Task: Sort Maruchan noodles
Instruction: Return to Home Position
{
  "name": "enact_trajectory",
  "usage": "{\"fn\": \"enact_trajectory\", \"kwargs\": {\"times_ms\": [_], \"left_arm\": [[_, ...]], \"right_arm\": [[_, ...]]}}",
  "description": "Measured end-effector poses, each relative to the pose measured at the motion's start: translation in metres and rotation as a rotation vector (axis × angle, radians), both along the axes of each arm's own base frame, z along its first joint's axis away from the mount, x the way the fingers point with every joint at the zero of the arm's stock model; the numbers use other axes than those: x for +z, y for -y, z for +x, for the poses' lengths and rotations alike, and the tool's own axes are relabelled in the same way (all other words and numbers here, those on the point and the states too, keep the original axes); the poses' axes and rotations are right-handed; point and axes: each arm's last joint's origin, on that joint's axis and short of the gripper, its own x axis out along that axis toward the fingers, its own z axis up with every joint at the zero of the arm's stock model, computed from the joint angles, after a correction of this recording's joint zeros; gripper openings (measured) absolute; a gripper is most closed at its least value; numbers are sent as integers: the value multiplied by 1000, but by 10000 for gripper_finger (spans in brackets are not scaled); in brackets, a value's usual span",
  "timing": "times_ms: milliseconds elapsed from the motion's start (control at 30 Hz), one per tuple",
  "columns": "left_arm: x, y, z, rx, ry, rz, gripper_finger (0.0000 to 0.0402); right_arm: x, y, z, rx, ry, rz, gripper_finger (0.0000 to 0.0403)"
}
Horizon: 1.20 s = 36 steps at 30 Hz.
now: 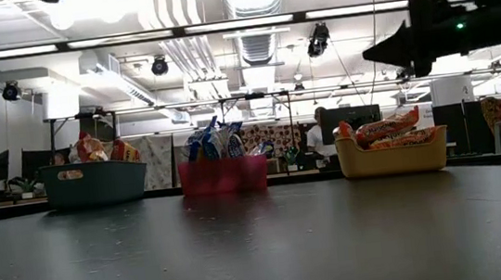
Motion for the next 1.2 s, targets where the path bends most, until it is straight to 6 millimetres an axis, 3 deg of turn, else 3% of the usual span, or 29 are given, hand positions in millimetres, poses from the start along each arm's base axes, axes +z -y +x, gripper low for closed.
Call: {"fn": "enact_trajectory", "kwargs": {"times_ms": [167,300,867,1200], "left_arm": [[-42,0,4,4,33,28,75],[-62,0,4,6,23,41,75],[-113,0,0,-7,18,-93,75],[-116,0,2,-14,15,-145,75]], "right_arm": [[-8,-5,-10,28,29,-88,13],[-2,-8,-17,21,81,-153,13],[13,-18,-37,72,192,-280,13],[11,-25,-52,104,176,-360,13]]}}
